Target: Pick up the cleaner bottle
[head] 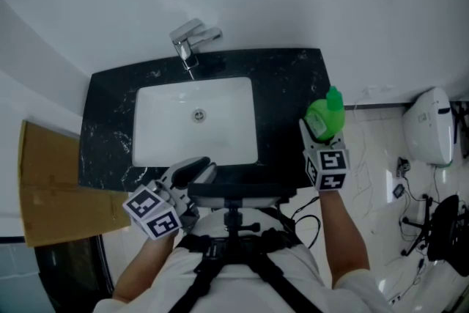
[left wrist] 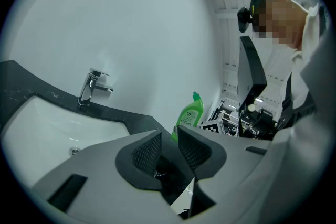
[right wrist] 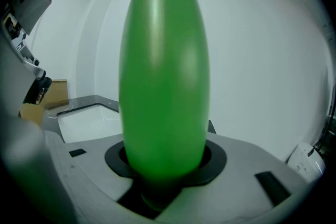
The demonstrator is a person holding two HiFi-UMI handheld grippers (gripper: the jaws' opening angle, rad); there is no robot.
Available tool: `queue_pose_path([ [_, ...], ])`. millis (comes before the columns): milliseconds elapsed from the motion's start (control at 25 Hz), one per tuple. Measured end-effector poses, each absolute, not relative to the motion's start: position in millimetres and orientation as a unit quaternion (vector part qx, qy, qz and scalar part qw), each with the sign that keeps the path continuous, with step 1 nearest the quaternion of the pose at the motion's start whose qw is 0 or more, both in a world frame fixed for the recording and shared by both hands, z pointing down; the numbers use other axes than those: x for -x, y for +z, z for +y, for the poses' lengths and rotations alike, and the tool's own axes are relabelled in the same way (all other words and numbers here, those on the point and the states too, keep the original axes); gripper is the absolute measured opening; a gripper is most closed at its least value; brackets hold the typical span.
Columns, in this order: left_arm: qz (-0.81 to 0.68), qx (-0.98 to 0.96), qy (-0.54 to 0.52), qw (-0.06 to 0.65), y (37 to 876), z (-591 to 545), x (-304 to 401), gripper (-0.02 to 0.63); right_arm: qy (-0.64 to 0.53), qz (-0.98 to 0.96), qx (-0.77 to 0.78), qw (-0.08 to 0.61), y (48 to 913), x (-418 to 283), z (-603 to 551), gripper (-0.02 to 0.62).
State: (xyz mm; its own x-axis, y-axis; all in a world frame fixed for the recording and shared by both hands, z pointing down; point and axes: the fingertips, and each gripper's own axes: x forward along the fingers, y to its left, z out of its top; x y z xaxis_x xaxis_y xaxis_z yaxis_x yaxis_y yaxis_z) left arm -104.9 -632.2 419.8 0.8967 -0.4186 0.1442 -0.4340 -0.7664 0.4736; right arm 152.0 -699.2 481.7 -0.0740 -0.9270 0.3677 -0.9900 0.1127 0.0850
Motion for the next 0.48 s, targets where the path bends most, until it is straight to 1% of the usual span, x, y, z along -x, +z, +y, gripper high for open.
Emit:
queue_pose_path([
  [480, -0.226, -0.940, 0.010, 0.256, 420, -633, 105, 0.098, 0.095, -0.728, -0.656, 0.174, 477, -149, -686, 0.173],
])
